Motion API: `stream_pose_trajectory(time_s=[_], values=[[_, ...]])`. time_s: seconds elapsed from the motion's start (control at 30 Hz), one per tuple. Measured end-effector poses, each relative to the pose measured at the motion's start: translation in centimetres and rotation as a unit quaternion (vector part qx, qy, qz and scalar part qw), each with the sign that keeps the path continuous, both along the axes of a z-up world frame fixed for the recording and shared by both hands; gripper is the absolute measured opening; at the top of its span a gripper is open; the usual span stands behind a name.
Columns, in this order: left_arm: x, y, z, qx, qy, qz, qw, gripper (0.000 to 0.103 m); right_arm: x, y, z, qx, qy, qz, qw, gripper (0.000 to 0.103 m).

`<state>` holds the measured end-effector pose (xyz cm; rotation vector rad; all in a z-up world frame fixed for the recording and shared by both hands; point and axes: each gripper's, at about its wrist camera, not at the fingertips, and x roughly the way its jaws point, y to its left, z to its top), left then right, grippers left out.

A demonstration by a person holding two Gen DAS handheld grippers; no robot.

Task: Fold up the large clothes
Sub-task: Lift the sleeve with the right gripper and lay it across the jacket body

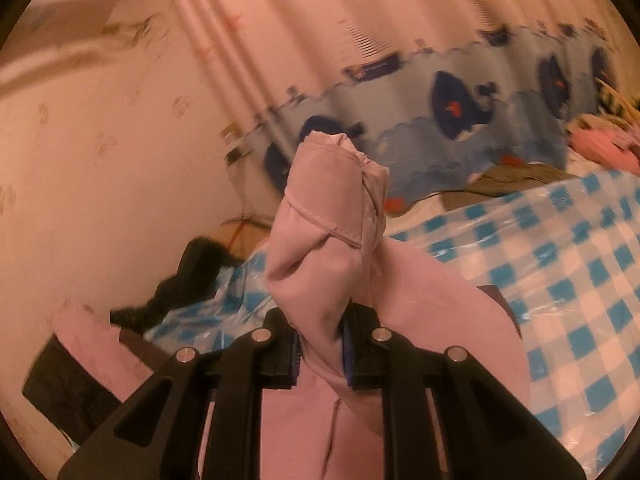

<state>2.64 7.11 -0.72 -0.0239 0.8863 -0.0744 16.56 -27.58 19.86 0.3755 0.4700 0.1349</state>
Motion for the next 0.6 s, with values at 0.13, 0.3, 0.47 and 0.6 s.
stream_pose_trajectory(time_s=[0.13, 0.3, 0.47, 0.6], values=[[0.1, 1.7, 0.3, -0.018, 0.0, 0.014, 0.9997, 0.096, 1.9, 6.3, -1.7, -0.029, 0.012, 0.034, 0.999, 0.017], [0.1, 3.4, 0.7, -0.03, -0.001, 0.028, 0.9992, 0.096, 4.1, 14.5, -5.2, -0.065, 0.033, 0.081, 0.994, 0.017], [0.1, 5.3, 1.0, -0.054, 0.002, 0.04, 0.9977, 0.096, 5.7, 20.7, -9.3, -0.082, 0.063, 0.105, 0.989, 0.017], [0.2, 6.6, 1.1, -0.068, 0.004, 0.051, 0.9964, 0.096, 7.0, 23.0, -13.1, -0.083, 0.092, 0.101, 0.987, 0.017]])
